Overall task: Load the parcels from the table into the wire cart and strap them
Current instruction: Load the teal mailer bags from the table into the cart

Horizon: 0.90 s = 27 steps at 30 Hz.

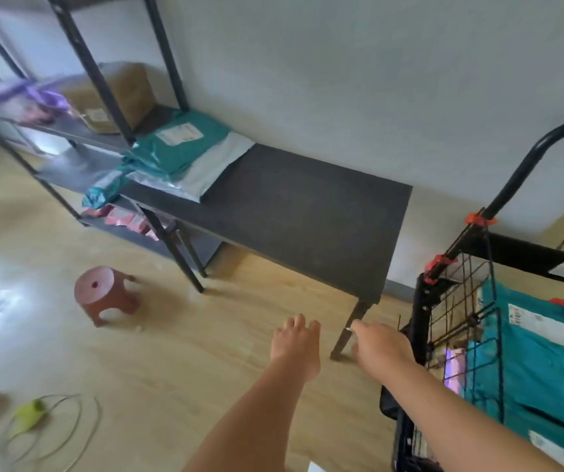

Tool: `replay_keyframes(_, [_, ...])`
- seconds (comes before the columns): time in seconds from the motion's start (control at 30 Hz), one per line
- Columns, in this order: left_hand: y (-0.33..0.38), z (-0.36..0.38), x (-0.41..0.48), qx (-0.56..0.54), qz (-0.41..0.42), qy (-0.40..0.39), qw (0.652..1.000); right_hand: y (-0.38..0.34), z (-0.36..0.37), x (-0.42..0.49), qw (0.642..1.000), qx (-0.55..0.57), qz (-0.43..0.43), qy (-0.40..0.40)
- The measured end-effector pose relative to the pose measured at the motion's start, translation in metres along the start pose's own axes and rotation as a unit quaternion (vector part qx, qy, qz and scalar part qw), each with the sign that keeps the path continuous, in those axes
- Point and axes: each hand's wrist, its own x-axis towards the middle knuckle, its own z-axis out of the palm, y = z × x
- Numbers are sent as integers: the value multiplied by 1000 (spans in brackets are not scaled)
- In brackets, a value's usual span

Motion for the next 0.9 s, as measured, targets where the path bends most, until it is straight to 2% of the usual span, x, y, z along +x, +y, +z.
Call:
replay_keyframes(0.23, [-82,-2,-20,-47,-58,-4,997,-81,5,13,999,-9,-38,-17])
replay_keyframes(0.53, [-154,-9,-19,-131,-148,18,980,-141,-3,53,997,17,-79,2])
replay_keyframes(0.9, [-224,-72,60,-157,-191,76,966,-192,-52,168,992,21,-123,-19])
